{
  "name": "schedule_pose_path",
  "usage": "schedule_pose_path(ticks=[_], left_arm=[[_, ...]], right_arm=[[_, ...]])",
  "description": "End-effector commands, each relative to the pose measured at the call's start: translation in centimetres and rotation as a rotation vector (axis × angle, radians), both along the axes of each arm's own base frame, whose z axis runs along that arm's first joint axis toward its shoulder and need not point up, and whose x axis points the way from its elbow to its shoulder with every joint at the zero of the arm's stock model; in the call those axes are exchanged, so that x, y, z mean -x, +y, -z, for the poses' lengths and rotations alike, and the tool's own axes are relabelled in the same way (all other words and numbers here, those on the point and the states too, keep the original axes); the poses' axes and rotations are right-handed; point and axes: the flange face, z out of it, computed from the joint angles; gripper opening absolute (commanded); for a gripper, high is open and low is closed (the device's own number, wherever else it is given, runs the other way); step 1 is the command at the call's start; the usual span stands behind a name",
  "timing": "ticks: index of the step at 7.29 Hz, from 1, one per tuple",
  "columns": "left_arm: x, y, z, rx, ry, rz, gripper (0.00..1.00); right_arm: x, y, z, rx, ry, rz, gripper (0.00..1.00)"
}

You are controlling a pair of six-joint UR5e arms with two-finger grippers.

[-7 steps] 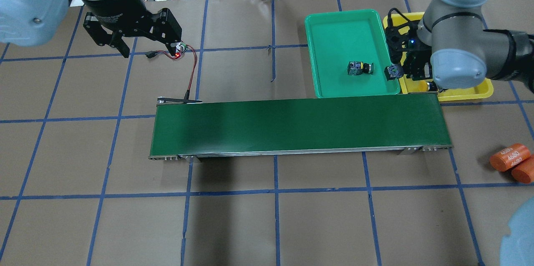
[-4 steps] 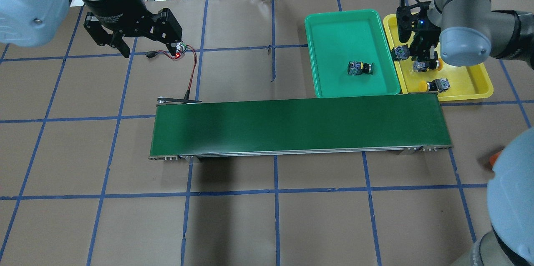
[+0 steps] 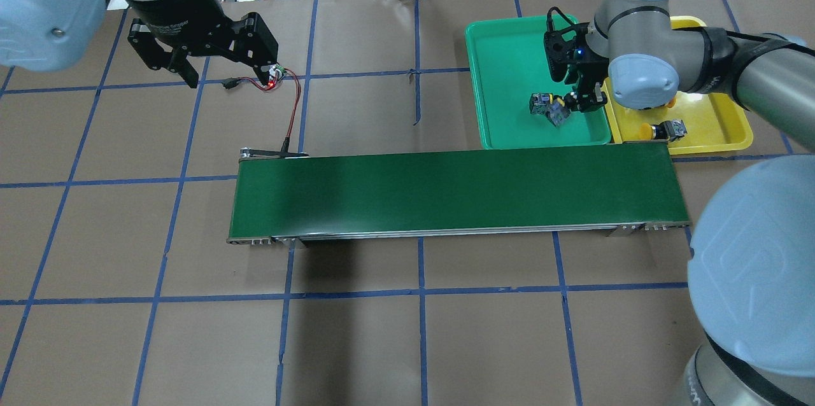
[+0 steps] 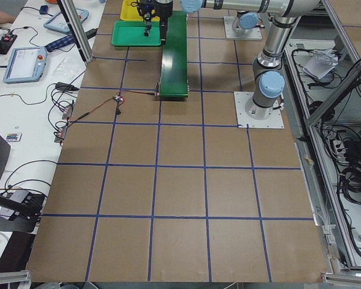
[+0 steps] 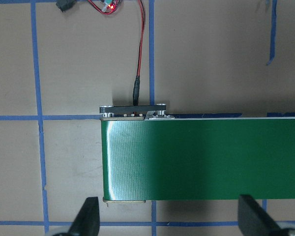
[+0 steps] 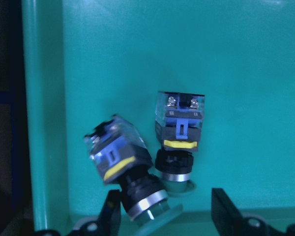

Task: Sort buttons by color to trays
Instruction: 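Lower the green button into the green tray and open the right gripper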

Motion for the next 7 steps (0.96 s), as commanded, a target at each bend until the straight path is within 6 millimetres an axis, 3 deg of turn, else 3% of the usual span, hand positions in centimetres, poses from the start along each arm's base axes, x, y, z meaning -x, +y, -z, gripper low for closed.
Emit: schedule_pose_path(ticks=[1, 3, 4, 5, 7], left_arm=[[0.1, 0.2, 0.2, -0.004, 0.000, -0.002, 1.00], [0.0, 0.5, 0.2, -0.004, 0.000, -0.002, 1.00], [0.0, 0.4, 0.3, -0.007, 0.000, -0.002, 1.00], [0.1, 0.3, 0.4, -0.007, -0.002, 0.000, 1.00], [0.0, 0.9, -0.3, 0.007, -0.006, 0.003, 1.00]], right_arm=[[-0.3, 1.2, -2.8, -0.019, -0.003, 0.007, 1.00], [-0.7, 3.7, -10.0, -0.038, -0.005, 0.029, 1.00], [-1.0, 5.8, -13.7, -0.043, -0.012, 0.051, 1.00], [-1.7, 9.4, -18.4, -0.055, -0.017, 0.139, 1.00], [-5.8, 14.8, -24.8, -0.011, -0.033, 0.258, 1.00]])
